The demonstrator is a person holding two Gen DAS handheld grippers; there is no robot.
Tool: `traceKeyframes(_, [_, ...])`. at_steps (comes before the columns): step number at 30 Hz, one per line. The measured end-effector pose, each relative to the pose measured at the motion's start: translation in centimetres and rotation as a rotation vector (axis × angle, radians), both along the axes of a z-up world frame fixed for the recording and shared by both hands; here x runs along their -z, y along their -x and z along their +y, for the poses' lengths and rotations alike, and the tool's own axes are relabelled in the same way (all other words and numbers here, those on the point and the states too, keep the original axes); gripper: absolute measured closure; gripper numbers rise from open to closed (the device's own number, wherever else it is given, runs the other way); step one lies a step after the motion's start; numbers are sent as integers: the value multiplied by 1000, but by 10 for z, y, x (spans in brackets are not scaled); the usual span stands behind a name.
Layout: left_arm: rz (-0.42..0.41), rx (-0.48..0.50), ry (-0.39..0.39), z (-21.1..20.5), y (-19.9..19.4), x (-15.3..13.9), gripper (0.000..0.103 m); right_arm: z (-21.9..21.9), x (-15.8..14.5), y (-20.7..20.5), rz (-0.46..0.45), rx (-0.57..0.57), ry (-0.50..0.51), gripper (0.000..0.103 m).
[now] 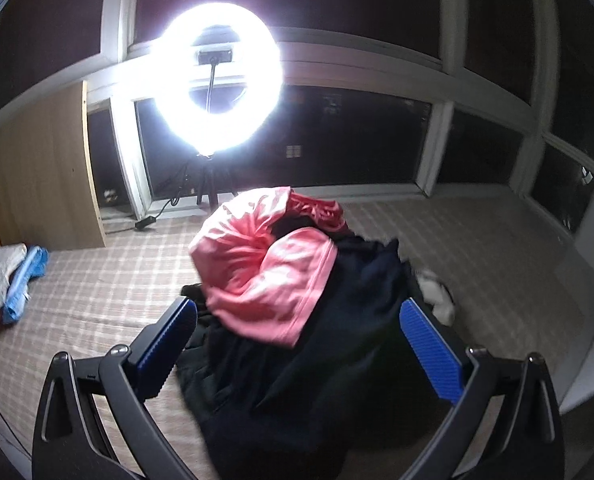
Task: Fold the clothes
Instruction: 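Close the right gripper on the pink shirt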
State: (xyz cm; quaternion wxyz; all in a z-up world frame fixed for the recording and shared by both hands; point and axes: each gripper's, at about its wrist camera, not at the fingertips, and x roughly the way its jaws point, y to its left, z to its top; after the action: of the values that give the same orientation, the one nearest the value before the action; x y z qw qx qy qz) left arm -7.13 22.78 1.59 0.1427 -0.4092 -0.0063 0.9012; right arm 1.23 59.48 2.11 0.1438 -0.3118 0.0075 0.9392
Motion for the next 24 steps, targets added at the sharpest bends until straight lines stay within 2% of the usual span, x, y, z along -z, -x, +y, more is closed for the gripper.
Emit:
traceKeyframes(4, [-21,3,13,22,5,7,1,25,10,37,-32,-68,16,7])
traceKeyframes(6, [-32,6,21,30,8,10,1,34,12,56,-48,-102,41,18])
traceKeyframes(8, [-36,0,30,37,14,12,1,39,15,79,-57,-160,73,23])
traceKeyframes(12, [-46,-11,55,42,24,17,1,37,27,131,-99,-201,78,23])
traceKeyframes(15, [-54,-20,75,44,30,22,1,37,42,173,-166,-214,104,23])
traceKeyframes(17, [-69,-43,75,37,35,27,1,34,51,195,-207,-217,87,23])
traceKeyframes(20, [-86,-67,73,29,40,32,1,28,62,217,-230,-233,42,23])
traceKeyframes(22, [-89,-71,71,27,41,33,1,28,68,221,-242,-263,52,24])
traceKeyframes(23, [-91,-72,70,26,42,34,1,28,71,222,-244,-283,66,41])
traceKeyframes(24, [-93,-74,69,25,42,34,1,29,72,222,-248,-308,86,66])
